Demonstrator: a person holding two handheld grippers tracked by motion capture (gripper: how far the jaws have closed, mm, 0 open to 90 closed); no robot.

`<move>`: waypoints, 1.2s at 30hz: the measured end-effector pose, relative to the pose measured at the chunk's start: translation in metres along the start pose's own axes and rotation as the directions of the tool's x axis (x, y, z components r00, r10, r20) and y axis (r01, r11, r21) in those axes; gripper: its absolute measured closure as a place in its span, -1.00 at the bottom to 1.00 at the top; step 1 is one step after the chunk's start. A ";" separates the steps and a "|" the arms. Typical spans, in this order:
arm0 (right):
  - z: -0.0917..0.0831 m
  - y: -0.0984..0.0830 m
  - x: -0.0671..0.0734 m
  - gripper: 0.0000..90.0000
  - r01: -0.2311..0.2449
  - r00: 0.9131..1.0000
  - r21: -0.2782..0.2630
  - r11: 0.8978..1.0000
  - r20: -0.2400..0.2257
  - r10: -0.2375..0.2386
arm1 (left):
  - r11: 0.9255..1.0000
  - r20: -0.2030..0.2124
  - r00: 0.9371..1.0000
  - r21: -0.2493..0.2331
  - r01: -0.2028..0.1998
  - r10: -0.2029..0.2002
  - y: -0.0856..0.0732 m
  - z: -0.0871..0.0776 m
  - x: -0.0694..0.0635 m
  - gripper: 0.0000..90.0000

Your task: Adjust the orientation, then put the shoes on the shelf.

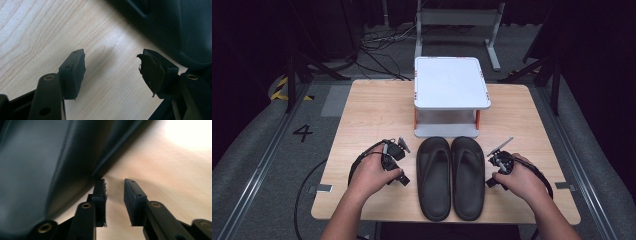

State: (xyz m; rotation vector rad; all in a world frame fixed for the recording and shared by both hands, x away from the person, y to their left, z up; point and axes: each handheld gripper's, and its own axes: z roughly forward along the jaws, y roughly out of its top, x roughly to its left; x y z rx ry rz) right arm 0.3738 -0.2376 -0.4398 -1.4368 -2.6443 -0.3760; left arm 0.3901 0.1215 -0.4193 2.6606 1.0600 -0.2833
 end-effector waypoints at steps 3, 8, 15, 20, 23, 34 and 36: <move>0.001 0.002 0.005 0.57 0.018 1.000 0.006 1.000 0.015 -0.018 | 1.000 0.002 1.000 0.004 -0.005 0.005 -0.001 0.001 0.000 -0.17; 0.000 0.003 0.004 0.46 0.027 0.999 0.002 1.000 0.038 -0.027 | 0.996 0.024 0.997 0.052 -0.071 0.070 0.001 0.007 -0.006 -0.14; -0.031 -0.001 0.016 0.23 0.020 0.998 -0.180 0.983 0.068 -0.008 | 0.996 0.025 0.997 0.046 -0.070 0.069 0.000 0.004 -0.007 -0.13; -0.042 0.001 0.046 0.02 0.069 0.997 -0.288 0.955 0.050 -0.057 | 0.998 0.015 0.999 0.023 -0.051 0.051 -0.003 0.000 -0.004 -0.14; -0.040 0.004 0.063 0.00 0.079 0.997 -0.320 0.944 0.042 -0.069 | 0.999 0.013 0.999 0.010 -0.048 0.048 -0.005 -0.002 -0.004 -0.14; -0.021 0.019 0.088 -0.09 0.120 0.993 -0.324 0.938 0.046 -0.111 | 1.000 -0.004 1.000 -0.004 -0.025 0.025 -0.011 -0.006 -0.001 -0.15; -0.017 0.023 0.089 -0.11 0.103 0.995 -0.326 0.940 0.033 -0.097 | 1.000 -0.008 1.000 -0.007 -0.020 0.020 -0.013 -0.007 -0.001 -0.15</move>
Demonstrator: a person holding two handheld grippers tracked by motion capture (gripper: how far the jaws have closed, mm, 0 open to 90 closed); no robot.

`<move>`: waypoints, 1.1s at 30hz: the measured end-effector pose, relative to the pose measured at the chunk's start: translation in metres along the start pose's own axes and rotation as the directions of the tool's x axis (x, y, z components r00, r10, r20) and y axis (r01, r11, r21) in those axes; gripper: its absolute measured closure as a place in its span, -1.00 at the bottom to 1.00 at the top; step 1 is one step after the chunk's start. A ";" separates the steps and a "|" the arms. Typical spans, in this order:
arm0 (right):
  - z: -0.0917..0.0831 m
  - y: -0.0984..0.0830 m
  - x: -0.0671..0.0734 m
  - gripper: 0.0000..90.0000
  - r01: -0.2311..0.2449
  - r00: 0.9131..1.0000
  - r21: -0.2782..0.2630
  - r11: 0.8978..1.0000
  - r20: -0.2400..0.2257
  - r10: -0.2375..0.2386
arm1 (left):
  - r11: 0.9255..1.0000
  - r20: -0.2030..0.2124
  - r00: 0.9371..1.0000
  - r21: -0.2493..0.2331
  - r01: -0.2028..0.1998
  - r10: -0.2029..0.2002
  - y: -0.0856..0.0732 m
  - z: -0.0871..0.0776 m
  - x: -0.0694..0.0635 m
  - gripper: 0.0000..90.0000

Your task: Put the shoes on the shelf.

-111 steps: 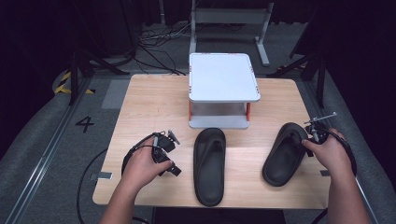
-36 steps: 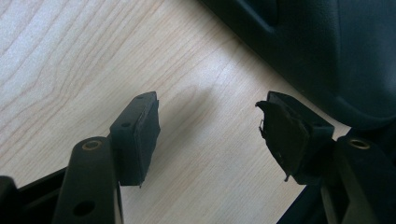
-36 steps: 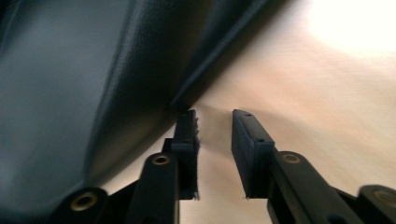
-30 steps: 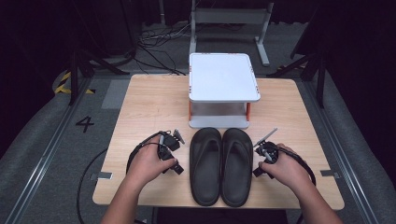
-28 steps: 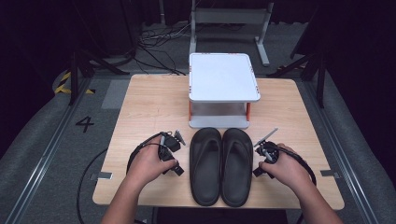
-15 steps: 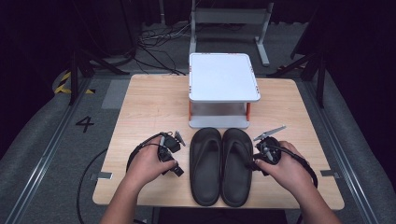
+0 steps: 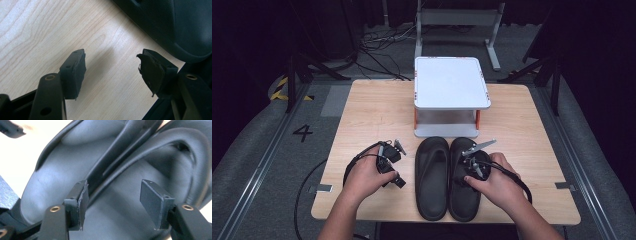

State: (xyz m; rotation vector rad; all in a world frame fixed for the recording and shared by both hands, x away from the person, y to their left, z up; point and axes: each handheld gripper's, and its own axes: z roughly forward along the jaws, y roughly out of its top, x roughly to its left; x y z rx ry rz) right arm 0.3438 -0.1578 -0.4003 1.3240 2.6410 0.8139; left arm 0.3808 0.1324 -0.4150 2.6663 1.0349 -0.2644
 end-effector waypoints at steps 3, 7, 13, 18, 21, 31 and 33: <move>0.007 0.004 0.000 -0.13 -0.032 0.999 -0.010 0.999 0.008 0.032 | 1.000 -0.002 1.000 0.005 0.010 -0.010 -0.004 0.000 0.001 -0.15; 0.012 0.008 0.003 -0.13 -0.035 0.999 -0.008 0.999 -0.014 0.035 | 1.000 -0.008 1.000 0.002 0.022 -0.022 -0.008 0.000 0.002 -0.15; 0.030 0.013 0.011 -0.22 -0.026 0.999 0.026 0.999 0.023 0.025 | 1.000 -0.008 1.000 0.008 0.029 -0.029 -0.012 0.001 0.002 -0.16; 0.040 0.014 0.015 -0.22 0.007 0.998 0.041 0.999 0.057 -0.009 | 0.999 -0.010 0.999 0.008 0.034 -0.034 -0.014 0.002 0.004 -0.16; 0.044 0.013 0.014 -0.13 -0.012 0.999 0.042 0.999 0.043 0.010 | 0.999 -0.008 0.999 0.018 0.037 -0.037 -0.013 0.003 0.004 -0.16; 0.033 0.010 0.003 0.62 -0.032 0.999 0.106 0.994 0.038 0.028 | 0.999 -0.011 0.999 0.024 0.033 -0.033 -0.010 0.005 0.005 -0.16; 0.031 0.010 0.001 0.71 -0.038 0.999 0.111 0.993 0.026 0.036 | 0.999 -0.010 0.999 0.030 0.031 -0.030 -0.009 0.005 0.005 -0.16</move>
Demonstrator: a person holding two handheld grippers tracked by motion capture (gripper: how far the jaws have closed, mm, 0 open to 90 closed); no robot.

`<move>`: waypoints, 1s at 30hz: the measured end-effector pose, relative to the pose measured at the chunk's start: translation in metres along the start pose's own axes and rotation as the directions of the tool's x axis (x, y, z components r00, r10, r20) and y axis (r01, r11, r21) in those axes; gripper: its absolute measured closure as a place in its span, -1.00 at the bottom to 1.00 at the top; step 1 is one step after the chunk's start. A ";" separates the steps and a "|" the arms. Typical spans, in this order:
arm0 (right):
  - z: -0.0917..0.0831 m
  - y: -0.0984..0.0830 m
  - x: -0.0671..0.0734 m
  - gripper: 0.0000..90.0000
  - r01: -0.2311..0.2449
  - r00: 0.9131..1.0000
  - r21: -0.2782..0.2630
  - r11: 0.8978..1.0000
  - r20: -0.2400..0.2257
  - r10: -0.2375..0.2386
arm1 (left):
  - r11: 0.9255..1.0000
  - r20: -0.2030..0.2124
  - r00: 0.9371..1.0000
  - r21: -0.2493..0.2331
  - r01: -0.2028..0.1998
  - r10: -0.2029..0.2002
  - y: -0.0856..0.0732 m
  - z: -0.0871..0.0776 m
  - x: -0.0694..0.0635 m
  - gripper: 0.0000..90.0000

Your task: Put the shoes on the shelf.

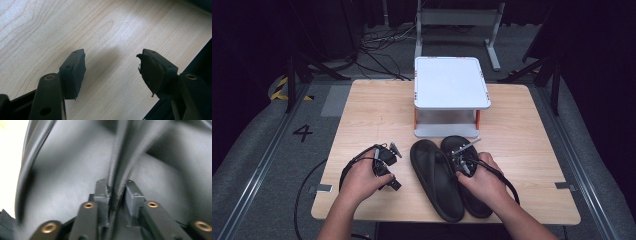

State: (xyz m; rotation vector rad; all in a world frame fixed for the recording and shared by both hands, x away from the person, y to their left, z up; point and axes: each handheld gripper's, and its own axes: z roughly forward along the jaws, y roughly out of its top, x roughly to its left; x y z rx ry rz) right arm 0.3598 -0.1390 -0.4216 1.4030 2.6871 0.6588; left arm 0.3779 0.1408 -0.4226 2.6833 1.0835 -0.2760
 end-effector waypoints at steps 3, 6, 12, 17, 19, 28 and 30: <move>-0.001 0.000 0.000 0.71 0.008 1.000 0.001 1.000 -0.008 -0.008 | 1.000 0.004 1.000 -0.006 0.001 -0.001 0.000 0.000 0.000 -0.16; -0.003 0.000 0.001 0.72 -0.018 0.999 -0.004 1.000 -0.038 0.018 | 1.000 0.005 1.000 -0.016 0.004 -0.004 -0.001 -0.001 0.000 -0.15; -0.015 0.004 -0.006 0.72 -0.028 1.000 -0.033 0.999 -0.016 0.027 | 1.000 -0.005 1.000 -0.021 0.008 -0.008 -0.003 -0.004 0.002 -0.15; -0.028 0.011 -0.014 0.72 -0.045 0.999 -0.074 0.996 -0.004 0.044 | 1.000 -0.002 1.000 -0.016 0.012 -0.012 -0.003 -0.004 0.002 -0.15; -0.033 0.016 -0.018 0.72 -0.056 0.998 -0.088 0.995 -0.002 0.056 | 1.000 -0.003 1.000 -0.018 0.008 -0.008 -0.002 -0.004 0.002 -0.15; -0.043 0.043 -0.044 0.71 -0.146 0.988 -0.166 0.975 0.030 0.153 | 1.000 0.003 1.000 -0.019 0.008 -0.008 -0.002 -0.003 0.004 -0.15; -0.043 0.049 -0.048 0.71 -0.166 0.984 -0.177 0.970 0.031 0.174 | 1.000 0.003 1.000 -0.016 0.013 -0.013 -0.002 -0.002 0.004 -0.15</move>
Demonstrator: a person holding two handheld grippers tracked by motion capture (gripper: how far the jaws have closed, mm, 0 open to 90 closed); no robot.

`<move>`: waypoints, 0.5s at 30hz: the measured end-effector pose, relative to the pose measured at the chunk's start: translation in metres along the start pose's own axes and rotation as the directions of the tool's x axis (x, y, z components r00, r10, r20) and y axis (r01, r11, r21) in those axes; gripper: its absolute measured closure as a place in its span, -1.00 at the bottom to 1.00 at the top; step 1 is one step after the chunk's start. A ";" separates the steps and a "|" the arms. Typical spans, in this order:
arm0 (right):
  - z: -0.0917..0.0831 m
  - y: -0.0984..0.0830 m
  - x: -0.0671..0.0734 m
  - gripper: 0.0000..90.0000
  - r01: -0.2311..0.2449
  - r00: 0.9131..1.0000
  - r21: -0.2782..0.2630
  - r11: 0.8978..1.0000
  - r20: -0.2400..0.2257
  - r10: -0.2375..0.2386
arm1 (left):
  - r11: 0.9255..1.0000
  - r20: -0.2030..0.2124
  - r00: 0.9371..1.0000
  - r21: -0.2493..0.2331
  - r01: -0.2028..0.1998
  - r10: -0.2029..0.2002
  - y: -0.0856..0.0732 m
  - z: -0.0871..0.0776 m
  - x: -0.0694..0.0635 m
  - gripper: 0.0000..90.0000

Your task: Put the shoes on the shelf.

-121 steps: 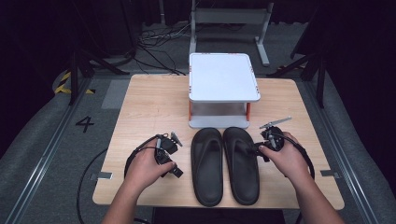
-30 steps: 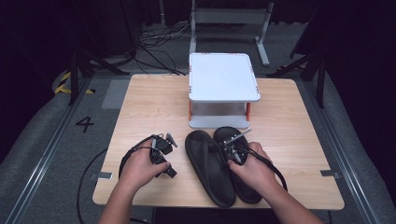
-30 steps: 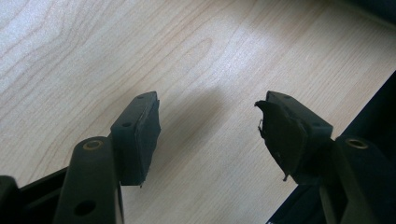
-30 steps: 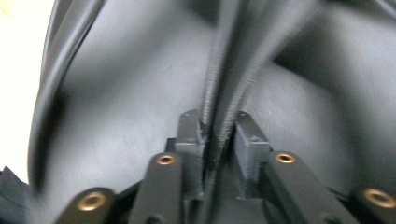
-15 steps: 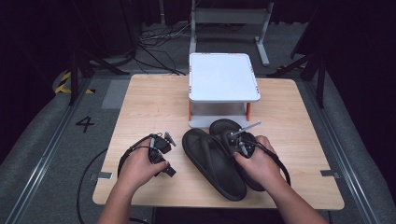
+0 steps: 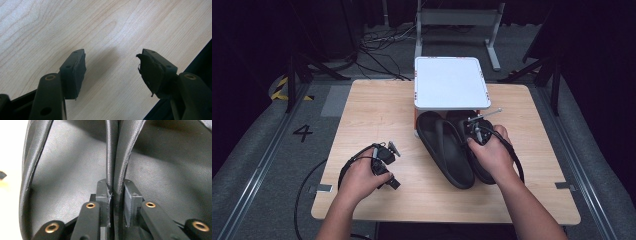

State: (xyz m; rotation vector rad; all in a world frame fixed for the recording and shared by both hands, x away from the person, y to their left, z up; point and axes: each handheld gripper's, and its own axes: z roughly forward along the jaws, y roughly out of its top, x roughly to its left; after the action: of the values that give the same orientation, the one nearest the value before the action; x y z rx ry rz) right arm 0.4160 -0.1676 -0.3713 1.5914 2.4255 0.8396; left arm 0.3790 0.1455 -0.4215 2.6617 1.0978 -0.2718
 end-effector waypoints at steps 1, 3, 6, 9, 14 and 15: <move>0.000 0.000 0.000 0.71 0.000 1.000 0.000 1.000 0.000 0.000 | 1.000 0.000 1.000 0.000 0.000 0.000 0.000 0.000 0.000 -0.15; 0.002 0.007 -0.001 0.71 -0.019 1.000 -0.006 1.000 0.002 0.019 | 1.000 0.002 1.000 0.000 -0.006 0.006 0.000 0.000 0.000 -0.15; 0.009 0.016 -0.002 0.71 -0.051 0.999 -0.006 0.999 0.017 0.051 | 1.000 -0.001 1.000 0.005 -0.010 0.010 0.001 0.001 -0.001 -0.15; 0.013 0.023 -0.002 0.71 -0.082 0.996 -0.023 0.996 0.029 0.083 | 1.000 0.003 1.000 0.002 -0.011 0.011 0.001 0.002 -0.001 -0.14; 0.019 0.034 -0.006 0.71 -0.127 0.990 -0.055 0.990 0.051 0.130 | 1.000 0.003 1.000 0.005 -0.009 0.009 0.000 0.002 0.000 -0.14; 0.021 0.037 -0.005 0.71 -0.131 0.989 -0.054 0.990 0.063 0.134 | 1.000 0.001 1.000 0.007 -0.010 0.010 0.001 0.002 0.000 -0.14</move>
State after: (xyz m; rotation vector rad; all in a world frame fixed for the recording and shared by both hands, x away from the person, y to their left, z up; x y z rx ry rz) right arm 0.4563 -0.1537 -0.3710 1.7488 2.2569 0.8454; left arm 0.3795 0.1447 -0.4234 2.6720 1.0850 -0.2758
